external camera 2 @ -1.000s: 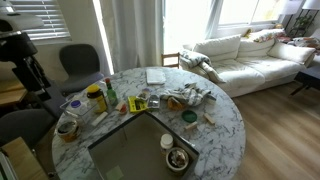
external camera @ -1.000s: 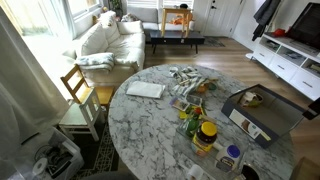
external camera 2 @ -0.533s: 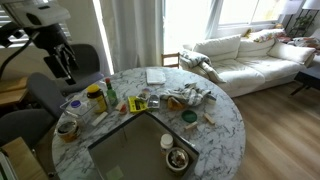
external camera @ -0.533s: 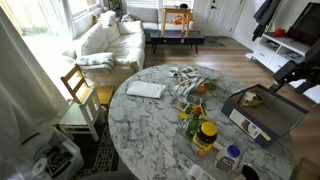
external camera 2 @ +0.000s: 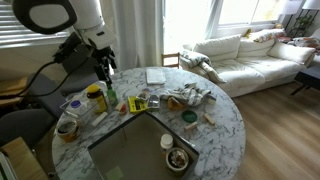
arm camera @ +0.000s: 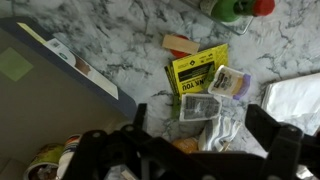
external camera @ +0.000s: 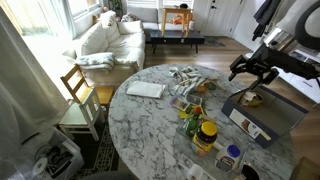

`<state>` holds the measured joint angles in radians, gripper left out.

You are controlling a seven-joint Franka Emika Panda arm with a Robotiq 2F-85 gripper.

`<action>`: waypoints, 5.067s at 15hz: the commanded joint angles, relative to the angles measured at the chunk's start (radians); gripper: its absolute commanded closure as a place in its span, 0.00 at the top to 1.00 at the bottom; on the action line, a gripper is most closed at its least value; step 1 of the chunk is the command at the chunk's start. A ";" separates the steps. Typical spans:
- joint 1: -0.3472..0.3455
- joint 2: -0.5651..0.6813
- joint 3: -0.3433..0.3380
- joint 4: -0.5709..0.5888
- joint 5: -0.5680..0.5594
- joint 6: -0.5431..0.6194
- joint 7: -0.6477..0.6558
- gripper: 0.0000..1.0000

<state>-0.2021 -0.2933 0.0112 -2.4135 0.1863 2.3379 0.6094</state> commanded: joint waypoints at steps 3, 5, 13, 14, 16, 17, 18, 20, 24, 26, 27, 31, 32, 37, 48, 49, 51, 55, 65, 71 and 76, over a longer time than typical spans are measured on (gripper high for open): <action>0.032 0.172 -0.032 0.012 0.033 0.208 0.003 1.00; 0.037 0.156 -0.038 0.007 0.024 0.187 -0.001 1.00; 0.039 0.206 -0.048 0.033 0.047 0.203 0.002 1.00; 0.045 0.224 -0.056 0.046 0.081 0.202 -0.018 1.00; 0.055 0.273 -0.068 0.080 0.137 0.205 -0.046 1.00; 0.057 0.295 -0.070 0.095 0.141 0.202 -0.046 1.00; 0.061 0.321 -0.070 0.114 0.143 0.196 -0.050 1.00; 0.064 0.378 -0.073 0.158 0.106 0.178 -0.054 1.00; 0.074 0.495 -0.094 0.262 0.027 0.126 -0.076 1.00; 0.073 0.547 -0.102 0.319 0.015 0.094 -0.127 1.00; 0.068 0.574 -0.103 0.351 0.021 0.078 -0.165 1.00; 0.076 0.583 -0.108 0.358 0.046 0.113 -0.212 1.00; 0.075 0.598 -0.107 0.376 0.047 0.113 -0.224 1.00; 0.074 0.613 -0.107 0.393 0.047 0.113 -0.232 1.00; -0.007 0.833 -0.061 0.621 0.079 0.060 -0.630 1.00; -0.011 0.855 -0.058 0.646 0.075 0.051 -0.655 1.00; -0.022 0.900 -0.046 0.694 0.073 0.032 -0.707 1.00; -0.053 0.987 -0.012 0.775 0.094 0.021 -0.787 1.00; -0.101 1.114 0.033 0.910 0.094 -0.015 -0.832 0.76; -0.103 1.148 0.028 0.966 0.088 -0.074 -0.828 0.50; -0.112 1.151 0.019 0.996 0.105 -0.113 -0.782 0.11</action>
<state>-0.2979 0.8301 0.0283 -1.4607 0.2663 2.2686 -0.1964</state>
